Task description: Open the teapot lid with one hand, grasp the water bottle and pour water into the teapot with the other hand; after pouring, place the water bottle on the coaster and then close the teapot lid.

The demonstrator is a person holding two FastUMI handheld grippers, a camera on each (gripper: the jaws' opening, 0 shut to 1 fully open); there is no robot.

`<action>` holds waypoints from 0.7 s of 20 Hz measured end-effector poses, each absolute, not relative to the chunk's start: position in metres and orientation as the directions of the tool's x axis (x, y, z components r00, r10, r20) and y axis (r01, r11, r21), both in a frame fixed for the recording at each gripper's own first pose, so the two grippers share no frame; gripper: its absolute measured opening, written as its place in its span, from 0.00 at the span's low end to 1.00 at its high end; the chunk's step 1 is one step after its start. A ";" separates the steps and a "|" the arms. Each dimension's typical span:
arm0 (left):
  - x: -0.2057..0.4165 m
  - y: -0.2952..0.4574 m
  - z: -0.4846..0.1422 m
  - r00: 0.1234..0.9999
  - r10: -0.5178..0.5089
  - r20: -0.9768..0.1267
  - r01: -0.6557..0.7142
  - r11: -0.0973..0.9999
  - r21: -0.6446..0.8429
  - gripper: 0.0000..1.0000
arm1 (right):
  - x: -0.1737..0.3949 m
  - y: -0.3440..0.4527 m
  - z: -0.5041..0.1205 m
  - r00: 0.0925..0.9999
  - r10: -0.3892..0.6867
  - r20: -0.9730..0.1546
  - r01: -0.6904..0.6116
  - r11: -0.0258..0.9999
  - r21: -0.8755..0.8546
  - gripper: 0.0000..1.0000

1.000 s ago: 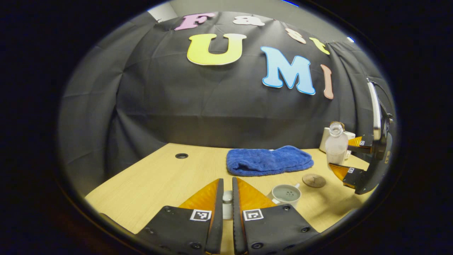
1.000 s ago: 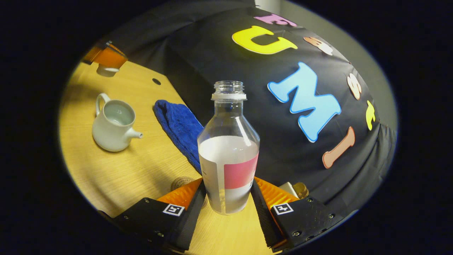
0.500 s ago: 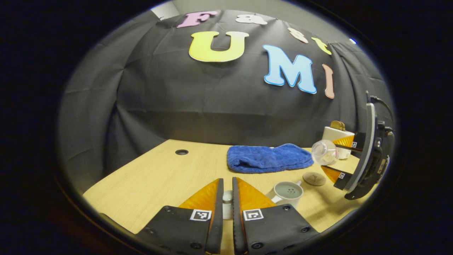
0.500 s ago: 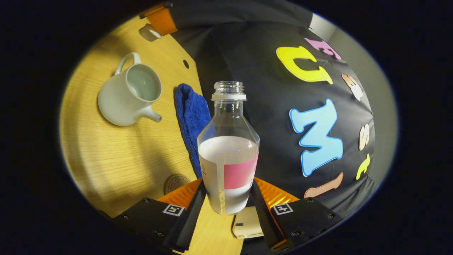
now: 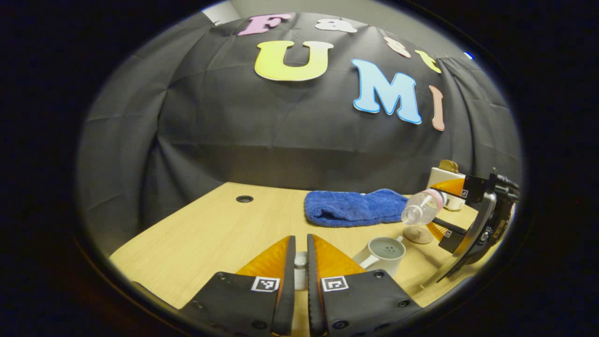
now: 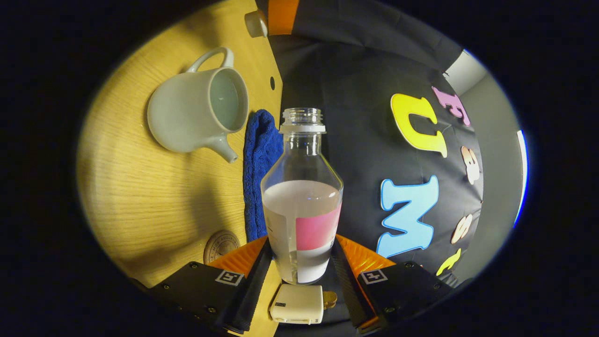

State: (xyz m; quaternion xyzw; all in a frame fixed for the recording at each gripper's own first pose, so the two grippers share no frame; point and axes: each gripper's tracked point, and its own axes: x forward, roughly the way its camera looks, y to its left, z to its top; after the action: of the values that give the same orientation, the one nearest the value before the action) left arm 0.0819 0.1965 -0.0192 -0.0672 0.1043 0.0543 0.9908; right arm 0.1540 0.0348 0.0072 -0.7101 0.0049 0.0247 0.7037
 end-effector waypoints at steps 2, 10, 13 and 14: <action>0.082 0.197 -0.020 0.972 0.095 -0.215 -0.123 0.985 -0.121 0.19 | 0.155 0.040 0.010 0.999 0.041 -0.036 -0.034 -0.057 -0.998 0.75; 0.081 0.196 -0.020 0.973 0.089 -0.215 -0.117 0.985 -0.123 0.19 | 0.157 0.050 0.022 0.995 0.098 -0.002 0.019 -0.215 -0.976 0.76; 0.081 0.193 -0.020 0.973 0.083 -0.217 -0.112 0.986 -0.123 0.19 | 0.159 0.051 0.027 0.993 0.116 0.010 0.040 -0.264 -0.964 0.75; 0.082 0.193 -0.019 0.973 0.083 -0.218 -0.111 0.986 -0.123 0.19 | 0.160 0.052 0.029 0.993 0.121 0.016 0.049 -0.280 -0.959 0.75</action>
State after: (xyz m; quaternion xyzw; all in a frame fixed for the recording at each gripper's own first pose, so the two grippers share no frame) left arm 0.0819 0.1934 -0.0191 -0.0674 0.1065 0.0489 0.9908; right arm 0.1596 0.0516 0.0287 -0.7994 -0.0532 0.0297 0.5977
